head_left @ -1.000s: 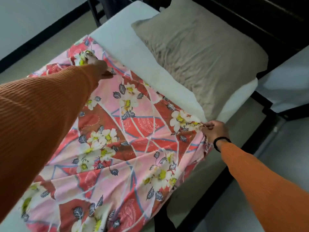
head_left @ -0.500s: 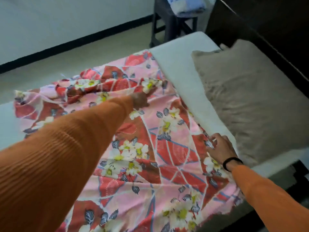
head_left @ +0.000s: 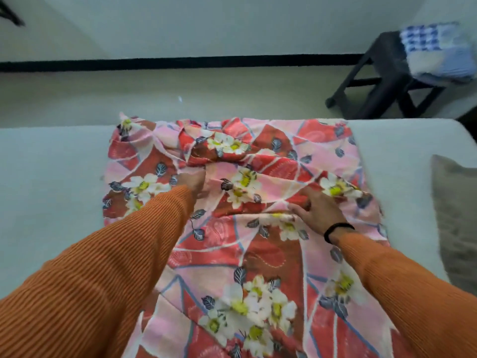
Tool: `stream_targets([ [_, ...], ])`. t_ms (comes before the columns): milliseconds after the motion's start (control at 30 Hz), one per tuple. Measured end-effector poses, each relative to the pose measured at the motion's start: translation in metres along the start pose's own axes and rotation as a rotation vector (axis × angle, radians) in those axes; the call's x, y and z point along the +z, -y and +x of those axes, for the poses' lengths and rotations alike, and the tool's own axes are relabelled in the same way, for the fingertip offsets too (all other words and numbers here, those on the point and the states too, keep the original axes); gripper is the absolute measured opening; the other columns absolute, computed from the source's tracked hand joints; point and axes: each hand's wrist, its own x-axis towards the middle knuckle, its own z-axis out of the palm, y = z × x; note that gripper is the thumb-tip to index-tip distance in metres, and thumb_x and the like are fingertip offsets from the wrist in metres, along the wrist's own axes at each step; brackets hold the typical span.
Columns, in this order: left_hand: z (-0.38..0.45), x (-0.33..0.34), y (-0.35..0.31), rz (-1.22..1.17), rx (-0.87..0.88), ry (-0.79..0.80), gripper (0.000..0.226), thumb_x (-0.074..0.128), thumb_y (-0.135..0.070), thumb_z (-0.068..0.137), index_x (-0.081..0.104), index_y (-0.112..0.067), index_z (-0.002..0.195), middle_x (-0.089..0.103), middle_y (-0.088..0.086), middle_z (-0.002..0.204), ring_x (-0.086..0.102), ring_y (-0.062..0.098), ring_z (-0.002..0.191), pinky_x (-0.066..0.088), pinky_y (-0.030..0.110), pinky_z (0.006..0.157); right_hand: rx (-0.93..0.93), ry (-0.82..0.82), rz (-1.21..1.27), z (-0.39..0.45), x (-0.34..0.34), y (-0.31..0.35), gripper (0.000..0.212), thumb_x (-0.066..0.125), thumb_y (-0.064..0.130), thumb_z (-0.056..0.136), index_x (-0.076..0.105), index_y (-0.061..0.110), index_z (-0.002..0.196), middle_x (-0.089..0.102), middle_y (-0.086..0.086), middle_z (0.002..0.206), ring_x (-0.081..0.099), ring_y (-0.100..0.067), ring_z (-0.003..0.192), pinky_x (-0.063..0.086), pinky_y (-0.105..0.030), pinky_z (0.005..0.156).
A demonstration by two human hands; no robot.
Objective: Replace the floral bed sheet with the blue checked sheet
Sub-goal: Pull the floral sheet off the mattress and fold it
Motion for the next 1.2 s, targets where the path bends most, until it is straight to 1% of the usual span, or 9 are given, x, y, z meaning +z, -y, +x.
stream_targets([
  [100, 0.013, 0.001, -0.022, -0.345, -0.069, 0.106, 0.027, 0.054, -0.030, 0.104, 0.050, -0.010, 0.120, 0.059, 0.013, 0.102, 0.061, 0.023, 0.094, 0.057, 0.034, 0.085, -0.160, 0.088, -0.138, 0.041, 0.024, 0.042, 0.067, 0.063, 0.069, 0.085, 0.045, 0.034, 0.140, 0.053, -0.001, 0.130, 0.058, -0.024, 0.111, 0.055, -0.041, 0.089],
  [200, 0.028, 0.013, -0.042, -0.421, -0.105, 0.168, 0.027, 0.060, -0.025, 0.102, 0.055, -0.001, 0.113, 0.068, 0.017, 0.095, 0.067, 0.019, 0.068, 0.059, 0.025, 0.057, -0.185, 0.186, -0.225, 0.055, 0.047, 0.071, 0.093, 0.072, 0.070, 0.075, 0.027, 0.043, 0.152, 0.042, -0.007, 0.142, 0.052, -0.032, 0.123, 0.054, -0.049, 0.097],
  [267, 0.039, 0.024, -0.054, -0.404, -0.184, 0.229, 0.019, 0.056, -0.018, 0.102, 0.055, 0.000, 0.099, 0.068, 0.018, 0.076, 0.060, 0.013, 0.041, 0.045, 0.019, 0.032, -0.219, 0.186, -0.295, 0.063, 0.057, 0.077, 0.073, 0.075, 0.054, 0.083, 0.040, 0.038, 0.144, 0.048, -0.009, 0.134, 0.056, -0.031, 0.118, 0.055, -0.043, 0.092],
  [367, 0.049, 0.044, -0.077, -0.389, -0.253, 0.257, 0.021, 0.052, -0.014, 0.103, 0.055, -0.001, 0.087, 0.065, 0.013, 0.061, 0.055, 0.010, 0.034, 0.039, 0.017, 0.028, -0.169, 0.108, -0.130, 0.082, 0.047, 0.069, 0.006, 0.065, 0.023, 0.093, 0.063, 0.021, 0.098, 0.066, -0.005, 0.103, 0.065, -0.029, 0.099, 0.048, -0.034, 0.074],
  [567, 0.045, 0.071, -0.153, -0.276, -0.011, 0.303, 0.028, 0.045, -0.015, 0.106, 0.052, -0.011, 0.079, 0.055, -0.003, 0.046, 0.048, 0.004, 0.034, 0.040, 0.013, 0.036, 0.202, -0.148, 0.180, 0.170, -0.073, 0.029, 0.023, 0.047, 0.020, 0.099, 0.063, 0.004, 0.097, 0.067, -0.017, 0.088, 0.061, -0.029, 0.076, 0.045, -0.033, 0.063],
  [867, 0.031, 0.102, -0.208, 0.113, 0.597, 0.157, 0.027, 0.062, -0.027, 0.099, 0.070, -0.008, 0.116, 0.073, 0.010, 0.101, 0.070, 0.024, 0.083, 0.062, 0.032, 0.069, 0.273, -0.450, 0.521, 0.273, -0.184, 0.000, 0.014, 0.053, 0.026, 0.077, 0.058, 0.021, 0.066, 0.066, 0.005, 0.073, 0.070, -0.019, 0.076, 0.060, -0.037, 0.076],
  [933, 0.028, 0.099, -0.210, 0.478, 0.755, 0.209, 0.052, 0.059, -0.052, 0.094, 0.059, -0.023, 0.138, 0.067, 0.001, 0.118, 0.064, 0.015, 0.098, 0.055, 0.023, 0.080, 0.170, -0.522, 0.353, 0.260, -0.189, 0.006, 0.025, 0.053, 0.032, 0.075, 0.072, 0.019, 0.083, 0.065, 0.007, 0.080, 0.068, -0.016, 0.083, 0.057, -0.036, 0.080],
  [1033, 0.035, 0.098, -0.176, 1.062, 0.976, 0.196, 0.090, 0.057, -0.076, 0.080, 0.030, -0.035, 0.156, 0.034, 0.006, 0.160, 0.041, 0.025, 0.139, 0.037, 0.044, 0.116, -0.044, -0.218, 0.079, 0.231, -0.165, -0.002, 0.053, 0.062, 0.025, 0.088, 0.055, 0.015, 0.140, 0.062, -0.001, 0.118, 0.059, -0.017, 0.110, 0.044, -0.028, 0.103],
  [1200, 0.030, 0.075, -0.046, 1.322, 0.856, 0.071, 0.084, 0.043, -0.075, 0.090, 0.016, -0.037, 0.159, 0.007, 0.009, 0.169, 0.007, 0.035, 0.155, 0.016, 0.066, 0.119, -0.057, -0.024, -0.168, 0.156, -0.062, -0.054, 0.067, 0.059, 0.049, 0.089, 0.041, 0.022, 0.148, 0.043, -0.013, 0.150, 0.038, -0.036, 0.141, 0.034, -0.049, 0.116],
])
